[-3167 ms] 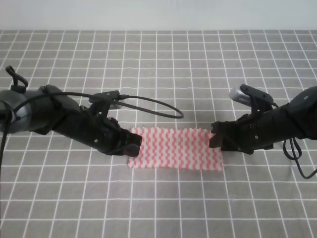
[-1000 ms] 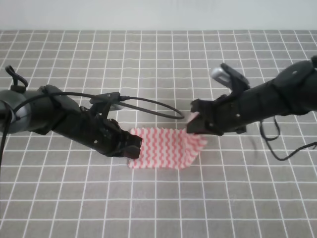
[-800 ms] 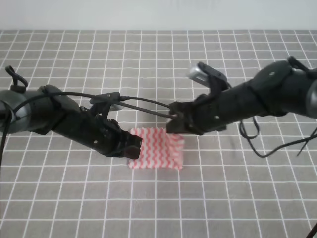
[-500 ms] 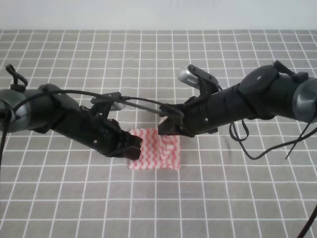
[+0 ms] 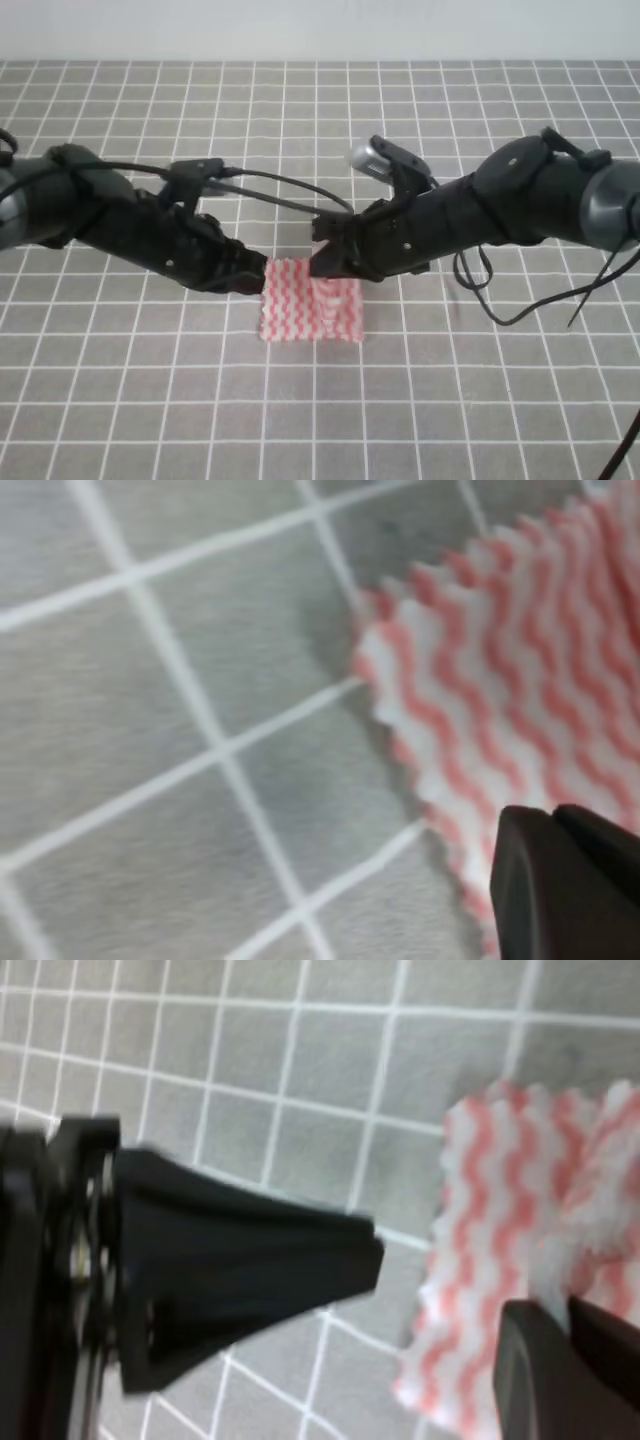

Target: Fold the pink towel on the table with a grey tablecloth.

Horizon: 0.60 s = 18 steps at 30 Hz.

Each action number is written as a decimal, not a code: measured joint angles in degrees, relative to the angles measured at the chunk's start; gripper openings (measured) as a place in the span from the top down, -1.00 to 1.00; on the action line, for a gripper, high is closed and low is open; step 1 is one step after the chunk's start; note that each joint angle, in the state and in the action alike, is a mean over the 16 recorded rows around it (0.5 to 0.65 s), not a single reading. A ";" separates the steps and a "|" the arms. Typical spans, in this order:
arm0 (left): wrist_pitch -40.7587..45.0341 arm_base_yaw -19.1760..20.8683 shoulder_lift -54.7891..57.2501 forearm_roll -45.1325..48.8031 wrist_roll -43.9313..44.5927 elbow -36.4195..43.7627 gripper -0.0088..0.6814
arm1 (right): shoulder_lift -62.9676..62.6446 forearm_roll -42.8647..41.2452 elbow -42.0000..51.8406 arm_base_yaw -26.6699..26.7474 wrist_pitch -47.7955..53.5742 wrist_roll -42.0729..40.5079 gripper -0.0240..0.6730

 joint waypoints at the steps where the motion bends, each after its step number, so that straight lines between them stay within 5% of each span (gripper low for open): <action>1: 0.00 0.24 0.04 0.09 0.00 0.00 0.98 | 0.10 0.04 -0.19 0.14 -0.03 0.00 0.97; 18: 0.25 1.76 0.27 0.07 -0.05 0.00 0.98 | 3.39 -0.01 -3.12 1.00 0.72 0.07 0.97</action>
